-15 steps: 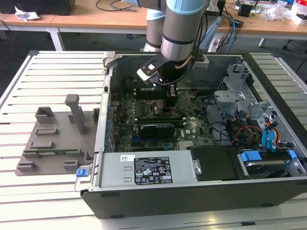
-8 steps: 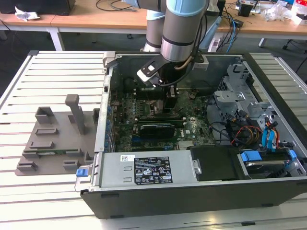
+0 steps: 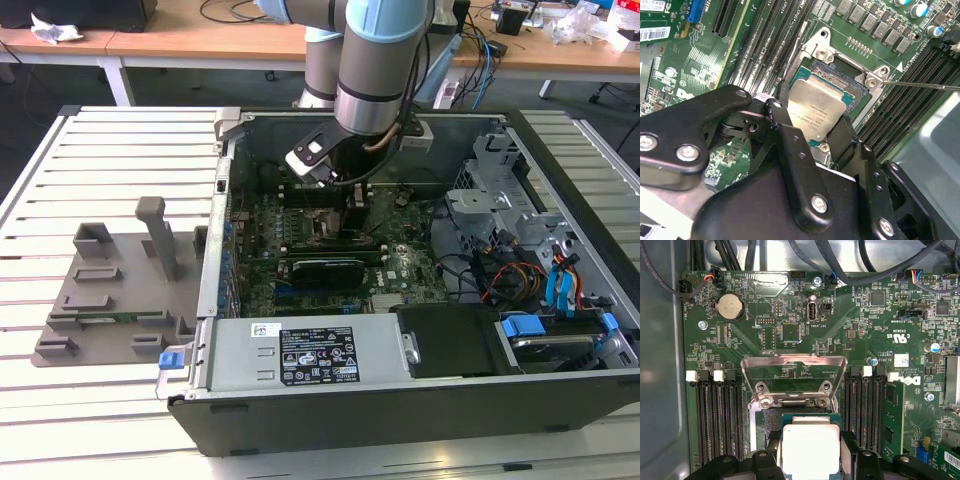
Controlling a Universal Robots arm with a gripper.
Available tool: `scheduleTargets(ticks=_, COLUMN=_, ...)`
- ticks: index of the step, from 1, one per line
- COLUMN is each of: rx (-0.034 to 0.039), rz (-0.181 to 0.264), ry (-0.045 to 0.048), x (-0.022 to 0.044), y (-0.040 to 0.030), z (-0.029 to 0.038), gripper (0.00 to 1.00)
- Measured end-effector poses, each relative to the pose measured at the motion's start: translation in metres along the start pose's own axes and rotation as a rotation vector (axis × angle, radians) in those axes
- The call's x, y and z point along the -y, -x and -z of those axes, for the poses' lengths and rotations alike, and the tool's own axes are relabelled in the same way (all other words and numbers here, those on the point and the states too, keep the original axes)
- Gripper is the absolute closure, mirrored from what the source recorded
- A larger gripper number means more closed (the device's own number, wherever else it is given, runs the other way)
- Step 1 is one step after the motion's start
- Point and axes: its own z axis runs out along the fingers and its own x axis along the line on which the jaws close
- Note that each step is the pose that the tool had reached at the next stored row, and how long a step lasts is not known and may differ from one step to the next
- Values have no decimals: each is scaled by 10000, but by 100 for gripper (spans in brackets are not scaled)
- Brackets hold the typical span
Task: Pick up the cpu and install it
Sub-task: 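Place the cpu into insertion slot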
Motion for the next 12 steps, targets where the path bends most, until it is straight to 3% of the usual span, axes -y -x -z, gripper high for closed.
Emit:
scheduleTargets(ticks=6, rx=21, rz=418, ry=19, x=2, y=-55, z=-13, gripper=45)
scheduleTargets(ticks=7, rx=21, rz=419, ry=20, x=23, y=-57, z=-48, gripper=45)
scheduleTargets(ticks=12, rx=18, rz=421, ry=20, x=37, y=-98, z=-74, gripper=45)
